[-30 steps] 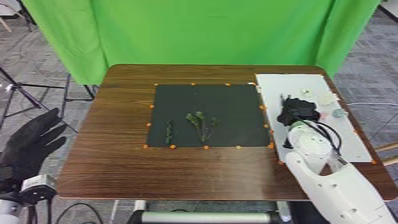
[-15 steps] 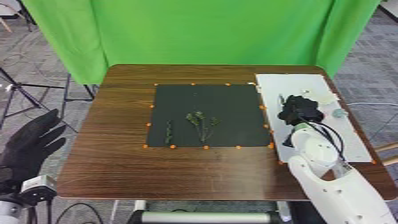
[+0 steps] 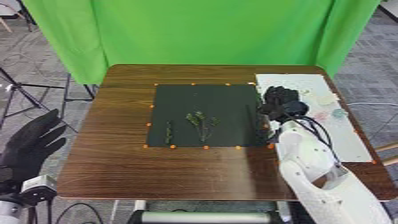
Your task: Arrange flowers
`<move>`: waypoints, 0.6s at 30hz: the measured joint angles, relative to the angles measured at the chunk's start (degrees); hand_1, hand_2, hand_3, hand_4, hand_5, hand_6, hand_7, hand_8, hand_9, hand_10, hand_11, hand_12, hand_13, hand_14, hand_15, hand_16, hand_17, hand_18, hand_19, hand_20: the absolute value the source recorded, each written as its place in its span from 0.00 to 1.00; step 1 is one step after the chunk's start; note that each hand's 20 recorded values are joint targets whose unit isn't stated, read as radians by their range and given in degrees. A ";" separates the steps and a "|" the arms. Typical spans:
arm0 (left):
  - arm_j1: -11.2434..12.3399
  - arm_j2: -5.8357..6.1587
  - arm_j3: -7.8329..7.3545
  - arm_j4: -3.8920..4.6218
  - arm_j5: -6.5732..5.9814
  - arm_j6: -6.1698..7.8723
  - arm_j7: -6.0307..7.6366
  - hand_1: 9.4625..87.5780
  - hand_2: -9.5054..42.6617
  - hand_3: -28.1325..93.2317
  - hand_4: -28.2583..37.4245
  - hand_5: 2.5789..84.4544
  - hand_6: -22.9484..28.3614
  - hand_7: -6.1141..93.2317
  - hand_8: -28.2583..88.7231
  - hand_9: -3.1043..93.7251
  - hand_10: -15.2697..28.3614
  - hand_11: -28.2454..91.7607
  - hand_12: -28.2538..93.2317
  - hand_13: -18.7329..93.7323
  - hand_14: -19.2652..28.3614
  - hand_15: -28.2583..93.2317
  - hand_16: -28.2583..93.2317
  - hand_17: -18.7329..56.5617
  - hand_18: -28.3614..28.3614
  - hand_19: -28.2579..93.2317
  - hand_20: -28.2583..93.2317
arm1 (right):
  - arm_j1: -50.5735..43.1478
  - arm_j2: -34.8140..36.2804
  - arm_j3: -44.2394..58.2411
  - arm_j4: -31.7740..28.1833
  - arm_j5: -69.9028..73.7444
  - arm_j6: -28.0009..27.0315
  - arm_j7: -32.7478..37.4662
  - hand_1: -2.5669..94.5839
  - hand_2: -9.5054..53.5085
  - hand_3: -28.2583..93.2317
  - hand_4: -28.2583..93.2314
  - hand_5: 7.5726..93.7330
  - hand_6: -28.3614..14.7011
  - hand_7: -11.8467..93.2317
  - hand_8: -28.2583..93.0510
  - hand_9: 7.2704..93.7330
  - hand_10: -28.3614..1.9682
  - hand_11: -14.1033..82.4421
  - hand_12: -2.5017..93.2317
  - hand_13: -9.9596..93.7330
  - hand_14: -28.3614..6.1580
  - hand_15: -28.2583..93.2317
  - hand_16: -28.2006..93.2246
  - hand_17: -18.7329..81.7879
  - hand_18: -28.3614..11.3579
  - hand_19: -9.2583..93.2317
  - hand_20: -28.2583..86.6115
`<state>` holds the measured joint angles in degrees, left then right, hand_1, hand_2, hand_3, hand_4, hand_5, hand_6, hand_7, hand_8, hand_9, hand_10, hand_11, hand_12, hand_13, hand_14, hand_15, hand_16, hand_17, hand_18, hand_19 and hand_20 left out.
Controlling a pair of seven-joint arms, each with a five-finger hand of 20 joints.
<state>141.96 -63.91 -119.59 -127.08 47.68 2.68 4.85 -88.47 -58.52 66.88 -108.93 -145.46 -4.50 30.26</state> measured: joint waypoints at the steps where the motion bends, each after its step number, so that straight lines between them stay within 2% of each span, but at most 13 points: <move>1: -0.02 0.00 0.01 0.00 0.00 0.00 -0.02 0.18 0.13 0.82 0.01 0.27 0.49 0.30 0.14 0.23 0.56 0.37 0.39 0.31 0.64 0.41 0.29 0.11 0.82 0.55 0.32 | -0.44 -0.28 -0.43 -0.16 -0.08 -0.32 -0.22 0.45 0.00 0.94 0.06 0.71 0.66 0.68 0.40 0.77 0.59 0.80 0.66 0.76 0.50 0.96 0.54 0.44 0.15 0.88 0.69; 10: -0.22 0.03 0.07 0.04 0.00 -0.03 -0.14 0.18 0.13 0.82 0.01 0.27 0.49 0.30 0.14 0.23 0.56 0.37 0.39 0.31 0.64 0.41 0.29 0.11 0.82 0.54 0.32 | -4.09 -3.08 -4.28 -0.31 -1.20 -3.75 -1.82 0.45 0.00 0.93 0.07 0.70 0.65 0.69 0.39 0.76 0.59 0.80 0.66 0.76 0.50 0.96 0.54 0.43 0.15 0.87 0.69; 18: -0.27 0.03 0.10 0.04 0.00 -0.03 -0.17 0.18 0.12 0.82 0.01 0.27 0.49 0.30 0.15 0.23 0.56 0.37 0.39 0.31 0.64 0.41 0.28 0.11 0.82 0.55 0.32 | -4.57 -4.70 -6.02 0.08 -1.66 -3.95 -3.03 0.45 0.00 0.93 0.06 0.70 0.65 0.69 0.39 0.76 0.59 0.80 0.65 0.75 0.50 0.96 0.54 0.43 0.15 0.87 0.69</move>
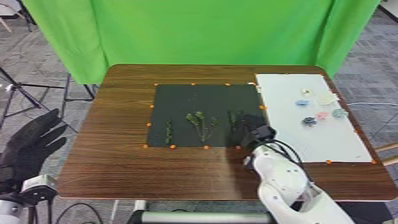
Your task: Arrange flowers
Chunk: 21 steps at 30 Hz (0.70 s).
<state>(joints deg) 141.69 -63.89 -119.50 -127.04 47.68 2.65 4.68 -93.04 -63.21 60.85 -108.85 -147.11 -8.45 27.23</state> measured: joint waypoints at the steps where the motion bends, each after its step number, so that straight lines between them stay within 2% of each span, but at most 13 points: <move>1: 0.00 0.00 0.00 0.00 0.00 0.00 0.00 0.18 0.12 0.82 0.01 0.27 0.49 0.29 0.15 0.23 0.56 0.37 0.39 0.31 0.64 0.40 0.28 0.11 0.82 0.55 0.32 | 0.00 -0.06 -0.10 0.00 -0.09 0.00 -0.12 0.45 0.00 0.93 0.06 0.70 0.65 0.69 0.38 0.76 0.58 0.80 0.65 0.75 0.50 0.96 0.54 0.43 0.15 0.87 0.69; 6: -0.08 0.00 0.02 0.00 0.00 0.00 -0.06 0.18 0.13 0.81 0.01 0.27 0.49 0.29 0.15 0.23 0.56 0.37 0.39 0.30 0.64 0.41 0.29 0.11 0.82 0.55 0.32 | 0.00 -0.16 -0.44 0.00 -1.18 -0.30 -0.16 0.45 0.00 0.93 0.05 0.69 0.66 0.69 0.38 0.75 0.59 0.79 0.65 0.74 0.50 0.96 0.54 0.42 0.15 0.87 0.69; 11: -0.13 0.00 0.03 0.02 -0.01 0.00 -0.10 0.18 0.12 0.81 0.01 0.27 0.49 0.29 0.15 0.23 0.56 0.37 0.39 0.30 0.64 0.41 0.29 0.11 0.82 0.55 0.31 | 0.14 -0.38 -0.36 -0.11 -2.23 -3.43 1.00 0.44 0.00 0.92 0.04 0.67 0.66 0.69 0.38 0.74 0.58 0.79 0.64 0.74 0.49 0.96 0.54 0.42 0.15 0.86 0.69; 14: -0.13 0.00 0.05 0.02 -0.01 0.00 -0.10 0.18 0.12 0.81 0.01 0.27 0.49 0.29 0.15 0.23 0.56 0.37 0.39 0.30 0.64 0.41 0.29 0.11 0.81 0.55 0.31 | 0.39 -0.65 -0.26 -0.25 -2.54 -4.71 1.52 0.42 0.00 0.91 0.03 0.67 0.66 0.69 0.38 0.73 0.56 0.82 0.58 0.73 0.49 0.96 0.54 0.41 0.14 0.86 0.69; 21: -0.15 0.00 0.06 0.02 -0.01 0.00 -0.12 0.18 0.12 0.81 0.01 0.27 0.49 0.29 0.15 0.23 0.56 0.37 0.39 0.30 0.64 0.41 0.28 0.11 0.81 0.55 0.31 | 0.31 -1.05 0.64 -0.64 -2.35 -6.66 1.85 0.33 0.00 0.90 0.01 0.67 0.64 0.66 0.36 0.71 0.55 0.83 0.57 0.72 0.47 0.96 0.54 0.40 0.14 0.85 0.69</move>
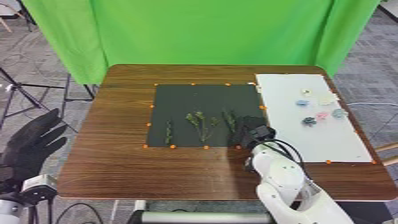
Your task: Arrange flowers
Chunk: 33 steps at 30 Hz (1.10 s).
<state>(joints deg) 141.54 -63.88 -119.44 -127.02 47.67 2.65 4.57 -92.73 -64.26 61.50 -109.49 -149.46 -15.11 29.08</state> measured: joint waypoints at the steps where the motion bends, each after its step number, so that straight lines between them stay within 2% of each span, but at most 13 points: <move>1: 0.00 0.00 0.00 0.00 0.00 0.00 -0.02 0.18 0.12 0.81 0.01 0.27 0.49 0.29 0.15 0.23 0.56 0.37 0.39 0.30 0.64 0.41 0.28 0.11 0.81 0.55 0.31 | -0.05 0.00 0.09 -0.12 0.04 -0.22 -0.01 0.32 0.00 0.90 0.01 0.67 0.64 0.66 0.33 0.71 0.55 0.83 0.57 0.72 0.47 0.96 0.54 0.40 0.14 0.85 0.69; 2: -0.01 0.00 0.00 0.00 0.00 0.00 -0.04 0.18 0.12 0.81 0.01 0.27 0.49 0.29 0.15 0.23 0.56 0.37 0.39 0.30 0.64 0.41 0.28 0.11 0.81 0.55 0.31 | -0.09 -0.01 0.16 -0.25 0.09 -0.43 -0.02 0.31 0.00 0.91 0.01 0.67 0.64 0.66 0.32 0.71 0.55 0.83 0.57 0.72 0.47 0.96 0.54 0.40 0.13 0.85 0.69; 3: -0.02 0.00 0.00 0.00 0.00 0.00 -0.05 0.18 0.12 0.81 0.01 0.27 0.49 0.29 0.15 0.23 0.56 0.37 0.39 0.30 0.64 0.41 0.28 0.11 0.81 0.55 0.31 | -0.12 -0.02 0.23 -0.37 0.18 -0.62 -0.02 0.29 0.00 0.91 0.01 0.67 0.63 0.69 0.18 0.71 0.54 0.83 0.57 0.72 0.47 0.96 0.54 0.40 0.13 0.85 0.70; 4: -0.02 0.00 0.00 0.00 0.00 -0.01 -0.05 0.18 0.12 0.81 0.01 0.27 0.49 0.29 0.15 0.23 0.56 0.37 0.39 0.30 0.64 0.41 0.28 0.11 0.81 0.55 0.31 | -0.13 -0.05 0.29 -0.50 0.26 -0.80 -0.03 0.28 0.00 0.91 0.01 0.68 0.63 0.70 0.12 0.71 0.54 0.83 0.57 0.72 0.47 0.96 0.54 0.40 0.13 0.85 0.70; 5: -0.02 0.00 0.00 0.00 0.00 -0.01 -0.06 0.18 0.12 0.81 0.02 0.27 0.49 0.29 0.15 0.23 0.56 0.37 0.39 0.30 0.64 0.41 0.28 0.11 0.82 0.55 0.31 | -0.14 -0.06 0.37 -0.63 0.33 -0.99 -0.03 0.27 0.00 0.91 0.01 0.68 0.63 0.71 0.11 0.71 0.54 0.83 0.57 0.72 0.47 0.96 0.54 0.40 0.13 0.85 0.70; 18: -0.08 0.00 0.00 0.01 0.00 -0.02 -0.18 0.18 0.12 0.81 0.01 0.27 0.49 0.29 0.15 0.23 0.56 0.37 0.39 0.30 0.64 0.41 0.28 0.11 0.81 0.55 0.31 | -0.37 -0.15 1.13 -1.81 1.68 -2.61 0.39 0.19 0.00 0.88 0.00 0.67 0.60 0.69 0.11 0.69 0.53 0.82 0.57 0.71 0.44 0.95 0.54 0.40 0.12 0.85 0.70; 22: -0.07 0.00 0.00 0.01 0.00 -0.02 -0.17 0.18 0.12 0.81 0.01 0.27 0.49 0.29 0.15 0.23 0.56 0.37 0.39 0.30 0.64 0.41 0.28 0.11 0.81 0.55 0.31 | -0.36 -0.11 1.67 -2.19 1.37 -2.57 1.54 0.17 0.00 0.88 0.01 0.59 0.54 0.65 0.10 0.62 0.46 0.81 0.58 0.70 0.45 0.95 0.54 0.40 0.10 0.86 0.70; 25: -0.07 0.00 -0.01 0.01 0.00 -0.02 -0.17 0.18 0.12 0.81 0.01 0.27 0.49 0.29 0.15 0.23 0.56 0.37 0.39 0.30 0.64 0.41 0.28 0.11 0.82 0.55 0.31 | -0.34 0.07 2.17 -2.16 -0.18 -1.91 3.39 0.16 0.04 0.86 0.02 0.52 0.49 0.57 0.11 0.53 0.33 0.78 0.56 0.67 0.43 0.95 0.54 0.40 0.09 0.87 0.70; 27: -0.06 0.00 -0.02 0.01 0.00 -0.02 -0.16 0.18 0.12 0.81 0.01 0.27 0.49 0.29 0.15 0.23 0.56 0.37 0.39 0.30 0.65 0.41 0.28 0.11 0.82 0.55 0.31 | -0.27 0.29 2.96 -2.15 -0.25 -0.45 5.33 0.18 0.05 0.87 0.02 0.46 0.46 0.50 0.12 0.45 0.27 0.72 0.49 0.62 0.38 0.94 0.52 0.39 0.08 0.86 0.70; 30: -0.05 0.00 -0.02 0.00 0.00 -0.02 -0.12 0.18 0.12 0.81 0.01 0.27 0.49 0.29 0.15 0.23 0.56 0.37 0.39 0.30 0.65 0.41 0.28 0.11 0.82 0.55 0.31 | 0.03 1.10 4.99 -2.04 1.14 3.67 7.40 0.21 0.04 0.89 0.02 0.40 0.44 0.45 0.13 0.40 0.26 0.62 0.39 0.57 0.35 0.91 0.48 0.36 0.08 0.84 0.70; 32: -0.04 0.00 -0.02 0.00 0.00 -0.02 -0.10 0.18 0.12 0.81 0.01 0.27 0.49 0.29 0.15 0.23 0.56 0.37 0.39 0.30 0.65 0.41 0.28 0.11 0.82 0.55 0.31 | 0.40 2.02 6.84 -1.59 1.86 6.09 7.46 0.27 0.02 0.92 0.02 0.33 0.41 0.39 0.14 0.35 0.30 0.42 0.31 0.52 0.39 0.80 0.40 0.34 0.13 0.82 0.69; 33: -0.04 0.00 -0.02 0.00 0.00 -0.01 -0.09 0.18 0.12 0.81 0.01 0.27 0.49 0.29 0.15 0.23 0.57 0.37 0.39 0.30 0.65 0.41 0.28 0.11 0.82 0.55 0.31 | 0.61 2.62 7.79 -1.23 1.82 6.69 7.40 0.29 0.01 0.93 0.02 0.30 0.40 0.37 0.15 0.32 0.32 0.36 0.28 0.51 0.40 0.75 0.38 0.34 0.14 0.82 0.67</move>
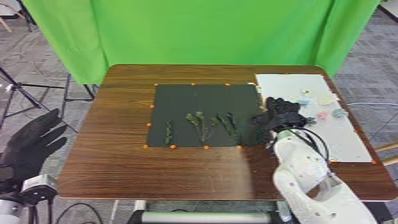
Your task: Arrange flowers
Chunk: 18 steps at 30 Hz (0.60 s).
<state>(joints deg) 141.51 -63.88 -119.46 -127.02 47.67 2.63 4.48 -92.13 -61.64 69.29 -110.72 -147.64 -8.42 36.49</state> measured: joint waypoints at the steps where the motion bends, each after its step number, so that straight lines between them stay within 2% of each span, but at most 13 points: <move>1: 0.00 0.00 0.00 0.00 0.00 0.00 0.01 0.18 0.12 0.81 0.01 0.28 0.49 0.29 0.15 0.23 0.57 0.37 0.39 0.30 0.65 0.41 0.28 0.11 0.82 0.55 0.31 | 0.24 0.72 0.93 0.51 -0.19 0.16 -0.02 0.31 0.00 0.94 0.02 0.28 0.40 0.35 0.15 0.29 0.33 0.30 0.26 0.52 0.42 0.69 0.37 0.34 0.15 0.81 0.65; 3: 0.00 0.00 0.00 0.00 0.00 0.00 0.04 0.18 0.12 0.81 0.01 0.27 0.49 0.29 0.15 0.23 0.57 0.37 0.39 0.30 0.65 0.41 0.28 0.11 0.82 0.55 0.31 | 0.72 2.31 2.59 1.87 -0.59 -0.09 0.14 0.33 0.00 0.95 0.02 0.26 0.41 0.34 0.15 0.28 0.34 0.26 0.25 0.53 0.44 0.64 0.36 0.34 0.16 0.79 0.63; 7: 0.05 0.00 -0.03 -0.01 0.00 0.00 0.06 0.18 0.12 0.81 0.01 0.27 0.49 0.29 0.15 0.23 0.57 0.37 0.39 0.30 0.64 0.41 0.28 0.11 0.82 0.55 0.31 | 0.93 5.01 6.17 4.55 -0.78 -2.85 0.62 0.36 0.00 0.96 0.00 0.25 0.45 0.34 0.14 0.30 0.33 0.24 0.22 0.54 0.46 0.60 0.36 0.35 0.17 0.77 0.60; 11: 0.08 0.00 -0.08 -0.01 -0.01 0.00 0.07 0.18 0.12 0.82 0.01 0.27 0.49 0.29 0.15 0.23 0.57 0.37 0.39 0.30 0.64 0.41 0.28 0.11 0.82 0.55 0.31 | 0.60 6.13 8.45 6.29 -0.66 -6.27 0.90 0.37 0.00 0.96 0.00 0.27 0.49 0.36 0.14 0.36 0.40 0.31 0.24 0.56 0.51 0.60 0.37 0.34 0.17 0.77 0.61; 16: 0.02 0.20 -0.08 -0.01 -0.01 -0.04 0.06 0.18 0.12 0.82 0.01 0.27 0.49 0.29 0.15 0.23 0.56 0.37 0.38 0.31 0.64 0.41 0.28 0.11 0.82 0.55 0.31 | -0.06 6.30 8.50 7.43 -0.47 -7.60 1.65 0.37 0.00 0.96 0.00 0.30 0.50 0.39 0.13 0.40 0.41 0.35 0.25 0.59 0.52 0.61 0.38 0.34 0.17 0.78 0.62; 18: -0.01 0.22 -0.08 0.01 -0.01 -0.05 0.05 0.18 0.12 0.82 0.01 0.27 0.49 0.29 0.15 0.23 0.56 0.37 0.39 0.31 0.64 0.41 0.28 0.11 0.82 0.55 0.31 | -0.39 6.25 8.50 7.66 0.04 -7.91 1.91 0.37 0.00 0.95 0.00 0.32 0.52 0.42 0.12 0.44 0.45 0.39 0.26 0.63 0.57 0.62 0.38 0.35 0.17 0.79 0.62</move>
<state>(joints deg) 141.49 -63.67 -119.54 -127.00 47.66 2.58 4.53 -92.52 -55.40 77.79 -103.05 -147.61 -16.33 38.39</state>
